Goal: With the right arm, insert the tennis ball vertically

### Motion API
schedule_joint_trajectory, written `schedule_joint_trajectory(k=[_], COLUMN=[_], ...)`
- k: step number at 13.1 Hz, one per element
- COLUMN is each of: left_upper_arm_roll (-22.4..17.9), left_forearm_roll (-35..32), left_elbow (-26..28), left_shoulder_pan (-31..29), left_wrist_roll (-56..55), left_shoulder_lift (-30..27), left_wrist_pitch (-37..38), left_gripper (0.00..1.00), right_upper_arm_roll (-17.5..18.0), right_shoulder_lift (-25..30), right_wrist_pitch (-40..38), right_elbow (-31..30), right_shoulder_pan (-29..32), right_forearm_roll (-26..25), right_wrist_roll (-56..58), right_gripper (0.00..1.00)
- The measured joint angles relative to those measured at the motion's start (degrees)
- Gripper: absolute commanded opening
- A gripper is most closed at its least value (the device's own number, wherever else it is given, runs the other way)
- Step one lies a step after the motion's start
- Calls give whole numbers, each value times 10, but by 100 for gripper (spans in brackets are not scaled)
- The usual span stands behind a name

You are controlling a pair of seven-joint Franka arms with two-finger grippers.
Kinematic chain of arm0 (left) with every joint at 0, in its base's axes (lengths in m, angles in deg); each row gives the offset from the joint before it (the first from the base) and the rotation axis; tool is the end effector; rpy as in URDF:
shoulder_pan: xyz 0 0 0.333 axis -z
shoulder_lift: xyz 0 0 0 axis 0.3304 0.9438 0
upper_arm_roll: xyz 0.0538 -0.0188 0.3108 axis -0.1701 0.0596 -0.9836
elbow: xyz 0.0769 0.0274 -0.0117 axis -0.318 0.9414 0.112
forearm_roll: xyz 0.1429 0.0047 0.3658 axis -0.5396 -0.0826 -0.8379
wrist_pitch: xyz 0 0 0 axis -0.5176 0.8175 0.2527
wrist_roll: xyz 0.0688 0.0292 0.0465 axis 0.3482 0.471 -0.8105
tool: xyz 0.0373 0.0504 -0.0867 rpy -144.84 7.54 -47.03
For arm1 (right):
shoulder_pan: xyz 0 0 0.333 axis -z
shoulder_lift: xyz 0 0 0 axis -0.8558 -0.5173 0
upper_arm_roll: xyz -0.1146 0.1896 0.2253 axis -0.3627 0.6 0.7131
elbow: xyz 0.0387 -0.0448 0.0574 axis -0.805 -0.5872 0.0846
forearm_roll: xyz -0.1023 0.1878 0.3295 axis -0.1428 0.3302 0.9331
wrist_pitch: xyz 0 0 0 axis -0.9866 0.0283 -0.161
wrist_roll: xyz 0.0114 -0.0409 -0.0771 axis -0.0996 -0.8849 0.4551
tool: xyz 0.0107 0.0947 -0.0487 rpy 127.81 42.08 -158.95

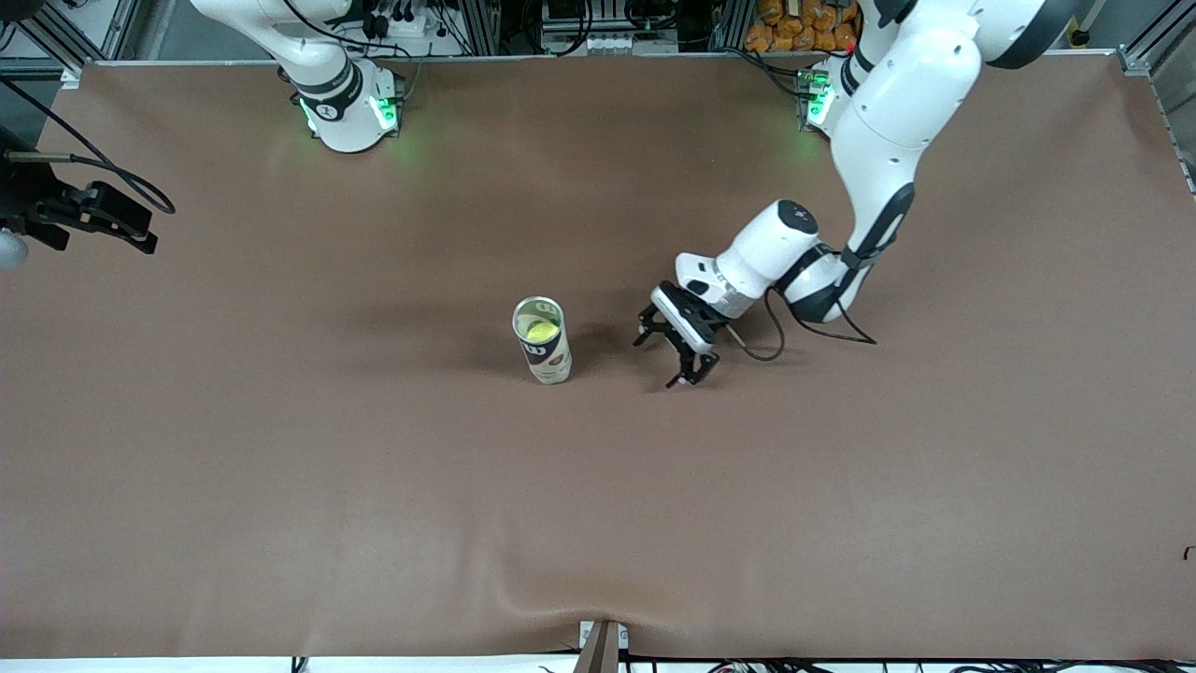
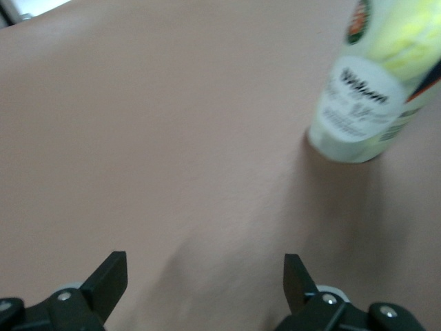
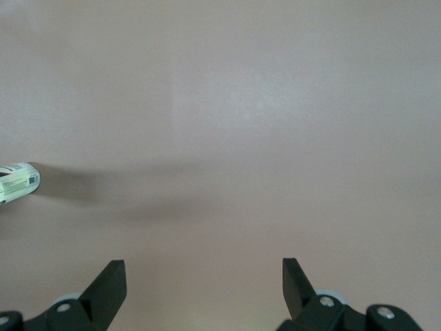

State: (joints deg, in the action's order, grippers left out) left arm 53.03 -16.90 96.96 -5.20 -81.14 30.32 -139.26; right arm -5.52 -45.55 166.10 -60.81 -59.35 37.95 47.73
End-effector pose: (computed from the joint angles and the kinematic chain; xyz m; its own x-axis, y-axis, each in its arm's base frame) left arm 0.4904 -0.3352 0.1711 0.4409 -0.5778 0.6868 -0.8011 -0.5984 0.0110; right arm 0.5506 0.0138 0.6505 0.9992 -0.0378 -0.0161 -0.0372 -0.9985 0.0397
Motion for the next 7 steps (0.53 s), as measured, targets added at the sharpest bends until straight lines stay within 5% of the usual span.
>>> schedule_joint_trajectory(k=[3, 7], left_upper_arm_roll=[21, 122], left_forearm_roll=[-2, -2], left_elbow=[8, 13], left_shoulder_pan=[-43, -167], left_wrist_roll=[0, 0], left_shoulder_lift=[-15, -58], left_wrist_pitch=[35, 184], left_gripper=[100, 100], right_upper_arm_roll=[0, 0], right_shoulder_lift=[0, 0], right_wrist_pitch=[0, 0], right_elbow=[0, 0], right_shoulder_pan=[0, 0], right_forearm_roll=[0, 0], right_wrist_roll=[0, 0], right_gripper=[100, 100])
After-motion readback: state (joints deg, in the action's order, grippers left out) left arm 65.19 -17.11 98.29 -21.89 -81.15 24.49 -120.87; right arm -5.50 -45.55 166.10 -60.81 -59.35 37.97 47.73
